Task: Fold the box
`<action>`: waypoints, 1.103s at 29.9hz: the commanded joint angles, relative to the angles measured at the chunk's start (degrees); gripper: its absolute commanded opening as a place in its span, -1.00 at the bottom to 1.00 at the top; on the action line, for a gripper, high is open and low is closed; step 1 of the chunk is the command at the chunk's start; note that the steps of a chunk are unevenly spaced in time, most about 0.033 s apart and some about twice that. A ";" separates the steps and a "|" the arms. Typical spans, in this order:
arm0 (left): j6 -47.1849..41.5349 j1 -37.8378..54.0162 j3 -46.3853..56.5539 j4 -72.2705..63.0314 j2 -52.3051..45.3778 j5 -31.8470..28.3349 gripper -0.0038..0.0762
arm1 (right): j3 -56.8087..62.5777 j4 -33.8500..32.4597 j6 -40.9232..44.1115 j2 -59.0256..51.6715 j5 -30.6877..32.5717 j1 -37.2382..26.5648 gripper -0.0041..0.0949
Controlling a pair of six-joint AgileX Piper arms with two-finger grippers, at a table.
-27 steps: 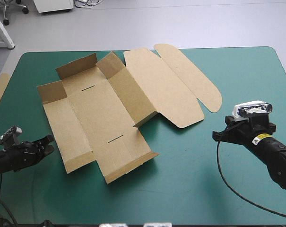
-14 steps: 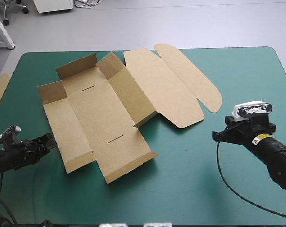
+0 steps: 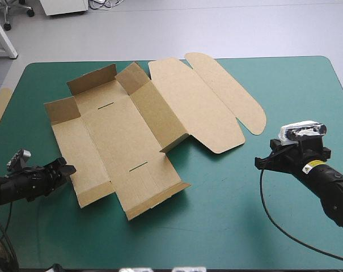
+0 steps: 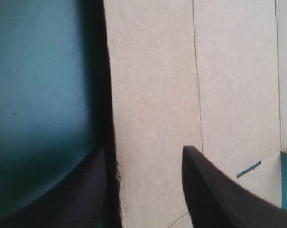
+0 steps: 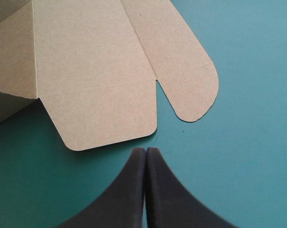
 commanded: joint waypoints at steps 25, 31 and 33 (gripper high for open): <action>19.37 -0.91 -1.48 -17.96 16.13 14.94 0.00 | -1.65 -0.07 -0.16 -0.72 -3.78 -0.01 -0.96; 21.02 -5.75 -1.57 -17.80 16.56 14.43 0.00 | -1.65 -0.07 -0.16 -0.72 -3.78 -0.01 -0.96; 21.41 -7.05 -1.57 -18.03 16.56 13.44 -0.01 | -1.65 -0.07 -0.16 -0.72 -3.78 -0.01 -0.96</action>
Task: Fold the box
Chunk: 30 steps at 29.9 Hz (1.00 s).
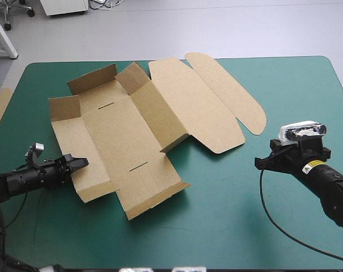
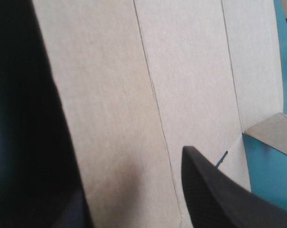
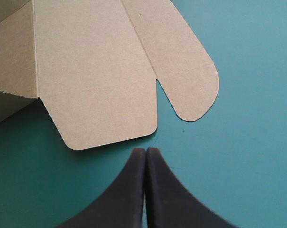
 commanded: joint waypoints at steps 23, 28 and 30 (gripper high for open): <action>1.17 -4.92 -7.02 -6.30 0.13 14.92 -0.93 | -1.65 0.02 -0.16 -0.72 -3.42 -0.01 -0.96; 0.35 -4.92 -8.26 -2.92 -3.44 12.28 -0.93 | -1.65 0.02 -0.16 -0.72 -3.35 -0.01 -0.96; -1.33 -4.92 -9.47 -0.53 -5.27 11.08 -0.93 | -1.65 0.02 -0.16 -0.72 -3.18 -0.01 -0.96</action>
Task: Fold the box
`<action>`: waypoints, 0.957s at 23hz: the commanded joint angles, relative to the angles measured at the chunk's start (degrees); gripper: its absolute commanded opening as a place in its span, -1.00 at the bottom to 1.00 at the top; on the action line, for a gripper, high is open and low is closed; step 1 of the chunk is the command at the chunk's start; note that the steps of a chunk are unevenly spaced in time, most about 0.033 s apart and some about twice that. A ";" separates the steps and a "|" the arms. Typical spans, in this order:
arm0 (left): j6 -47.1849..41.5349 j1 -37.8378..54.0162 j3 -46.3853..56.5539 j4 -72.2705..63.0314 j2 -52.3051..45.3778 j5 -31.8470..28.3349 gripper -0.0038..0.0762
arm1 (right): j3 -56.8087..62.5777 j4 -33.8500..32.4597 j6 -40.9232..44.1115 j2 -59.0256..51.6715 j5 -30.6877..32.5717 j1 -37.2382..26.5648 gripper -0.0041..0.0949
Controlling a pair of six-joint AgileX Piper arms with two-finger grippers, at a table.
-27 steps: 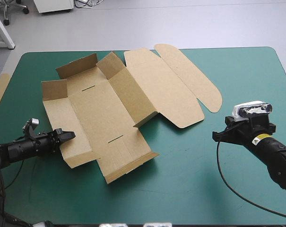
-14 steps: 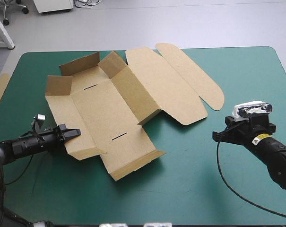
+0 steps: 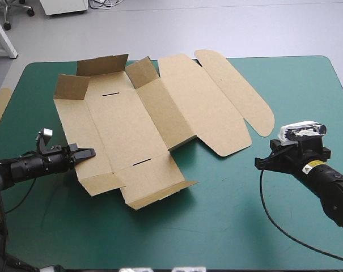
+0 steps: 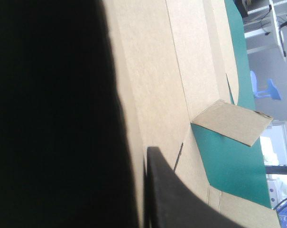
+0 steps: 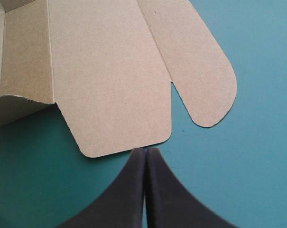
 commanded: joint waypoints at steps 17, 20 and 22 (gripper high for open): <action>-6.07 -3.11 -11.26 13.78 -31.42 -11.36 -0.93 | -1.67 0.02 -0.16 -0.61 -2.52 -0.01 -0.96; -4.79 -3.11 -11.26 15.40 -35.61 -15.42 -0.93 | -1.67 0.41 -0.16 -0.61 -2.75 -0.01 -0.96; -4.20 -5.03 -11.26 18.89 -36.37 -17.50 -0.93 | -1.67 0.55 -0.16 -0.61 -2.75 -0.01 -0.96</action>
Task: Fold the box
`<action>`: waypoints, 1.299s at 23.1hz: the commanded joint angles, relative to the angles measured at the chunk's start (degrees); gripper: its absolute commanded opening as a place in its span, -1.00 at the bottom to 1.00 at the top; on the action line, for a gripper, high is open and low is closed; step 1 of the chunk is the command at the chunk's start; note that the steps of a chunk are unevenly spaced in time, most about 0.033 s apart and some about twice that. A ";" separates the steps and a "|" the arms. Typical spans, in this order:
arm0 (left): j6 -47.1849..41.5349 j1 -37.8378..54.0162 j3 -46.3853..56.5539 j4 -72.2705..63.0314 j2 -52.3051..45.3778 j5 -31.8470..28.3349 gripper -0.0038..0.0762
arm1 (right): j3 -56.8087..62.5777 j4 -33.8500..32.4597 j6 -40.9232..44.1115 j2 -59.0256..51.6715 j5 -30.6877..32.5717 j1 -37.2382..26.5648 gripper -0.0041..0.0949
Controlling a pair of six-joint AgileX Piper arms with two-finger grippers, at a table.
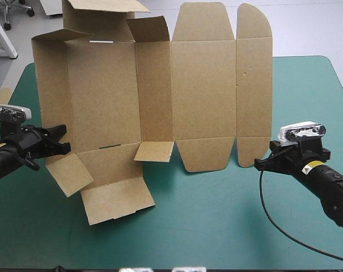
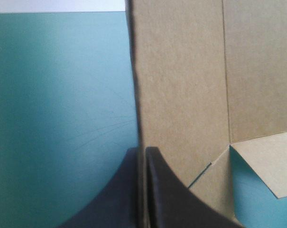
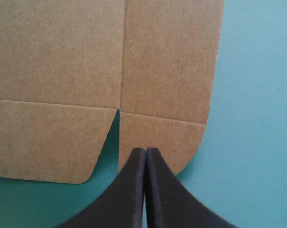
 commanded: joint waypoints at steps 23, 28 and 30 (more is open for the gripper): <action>-7.38 -27.79 -23.21 41.00 23.72 -23.33 -0.93 | -1.67 0.16 -0.32 -0.61 -1.92 -0.01 -0.96; -3.52 -36.53 -23.83 44.86 26.89 -25.20 -0.93 | -1.67 0.64 -0.32 -0.61 -1.78 -0.01 -0.96; -3.52 -40.67 -23.83 48.11 28.15 -25.21 -0.93 | -1.67 0.64 -0.32 -0.61 -1.43 -0.01 -0.96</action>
